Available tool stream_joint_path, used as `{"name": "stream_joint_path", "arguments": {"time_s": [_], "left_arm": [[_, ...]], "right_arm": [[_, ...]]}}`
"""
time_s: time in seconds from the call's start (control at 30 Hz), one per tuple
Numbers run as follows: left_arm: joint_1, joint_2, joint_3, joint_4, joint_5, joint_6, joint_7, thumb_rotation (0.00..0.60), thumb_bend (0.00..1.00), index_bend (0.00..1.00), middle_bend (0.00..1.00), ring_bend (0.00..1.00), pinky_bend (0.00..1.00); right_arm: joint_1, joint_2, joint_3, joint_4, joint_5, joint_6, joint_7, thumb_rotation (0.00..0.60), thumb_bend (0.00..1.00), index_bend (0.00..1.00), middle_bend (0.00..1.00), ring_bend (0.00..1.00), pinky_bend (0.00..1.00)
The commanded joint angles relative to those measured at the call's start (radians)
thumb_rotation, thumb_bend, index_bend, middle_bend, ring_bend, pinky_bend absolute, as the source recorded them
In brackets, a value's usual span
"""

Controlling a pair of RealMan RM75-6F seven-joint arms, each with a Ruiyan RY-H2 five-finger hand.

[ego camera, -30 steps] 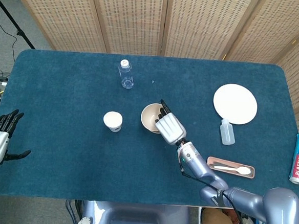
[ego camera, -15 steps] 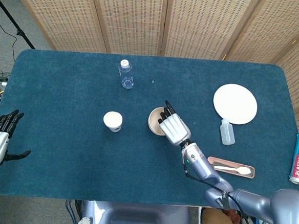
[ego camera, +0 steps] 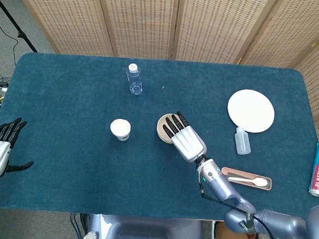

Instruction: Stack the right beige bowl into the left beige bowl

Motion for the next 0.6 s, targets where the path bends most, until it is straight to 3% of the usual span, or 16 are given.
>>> {"name": "stream_joint_path", "arguments": {"time_s": [0.03,0.27,0.6], "left_arm": [[0.001,0.0,0.002,-0.001,0.004,0.002,0.001,0.6,0.0,0.0,0.0,0.0,0.0],[0.002,0.003,0.002,-0.001,0.004,0.003,-0.006,0.6,0.0,0.0,0.0,0.0,0.0],[0.0,0.007,-0.002,0.003,-0.002,-0.002,-0.018,0.6,0.0,0.0,0.0,0.0,0.0]], "right_arm": [[0.013,0.027,-0.001,-0.029,0.025,-0.058,0.044,0.6,0.47,0.0,0.0,0.0,0.0],[0.077,-0.021,0.032,0.026,0.102,-0.137,0.065,0.6,0.49,0.0,0.0,0.0,0.0],[0.12,-0.074,0.032,0.055,0.174,-0.132,0.004,0.6,0.49,0.0,0.0,0.0,0.0]]}}
